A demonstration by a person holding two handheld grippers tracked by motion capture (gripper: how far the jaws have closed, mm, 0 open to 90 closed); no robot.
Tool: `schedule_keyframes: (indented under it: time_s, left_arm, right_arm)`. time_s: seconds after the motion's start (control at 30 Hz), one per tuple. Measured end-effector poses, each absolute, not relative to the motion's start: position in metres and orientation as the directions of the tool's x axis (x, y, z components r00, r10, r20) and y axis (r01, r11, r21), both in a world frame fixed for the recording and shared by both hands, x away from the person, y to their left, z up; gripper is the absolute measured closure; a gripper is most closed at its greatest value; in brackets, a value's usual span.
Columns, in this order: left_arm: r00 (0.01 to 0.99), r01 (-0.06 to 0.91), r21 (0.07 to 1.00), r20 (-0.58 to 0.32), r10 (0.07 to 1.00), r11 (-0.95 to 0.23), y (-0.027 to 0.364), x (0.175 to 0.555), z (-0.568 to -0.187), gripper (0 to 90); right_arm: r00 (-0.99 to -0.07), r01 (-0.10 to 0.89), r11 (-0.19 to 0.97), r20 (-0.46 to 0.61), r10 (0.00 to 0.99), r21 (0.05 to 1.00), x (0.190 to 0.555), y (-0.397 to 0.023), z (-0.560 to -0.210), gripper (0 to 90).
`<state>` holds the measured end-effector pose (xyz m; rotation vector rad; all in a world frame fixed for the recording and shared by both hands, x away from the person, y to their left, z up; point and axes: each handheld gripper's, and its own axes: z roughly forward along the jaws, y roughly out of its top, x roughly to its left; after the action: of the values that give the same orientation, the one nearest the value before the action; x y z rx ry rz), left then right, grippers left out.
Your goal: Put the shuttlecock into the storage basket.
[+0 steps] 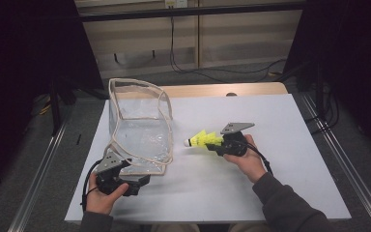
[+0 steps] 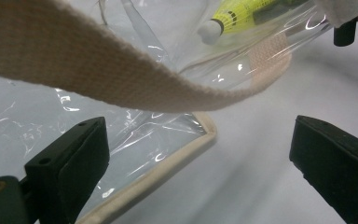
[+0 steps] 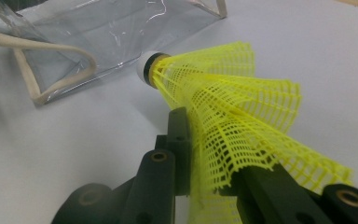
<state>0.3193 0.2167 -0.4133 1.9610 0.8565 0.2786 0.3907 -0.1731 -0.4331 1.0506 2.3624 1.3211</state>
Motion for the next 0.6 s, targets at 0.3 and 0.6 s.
schedule_keyframes:
  time_s: [0.3, 0.6]
  left_arm:
    - [0.728, 0.458, 0.833, -0.151, 0.669, -0.310, 0.217, 0.319, -0.414, 4.8]
    - [0.728, 0.457, 0.833, -0.150, 0.669, -0.311, 0.217, 0.319, -0.413, 4.8]
  right_arm:
    - [-0.722, 0.467, 0.335, 0.134, 0.679, 0.818, 0.391, -0.175, -0.424, 80.6]
    - [-0.731, 0.464, 0.336, 0.140, 0.668, 0.819, 0.389, -0.175, -0.417, 80.6]
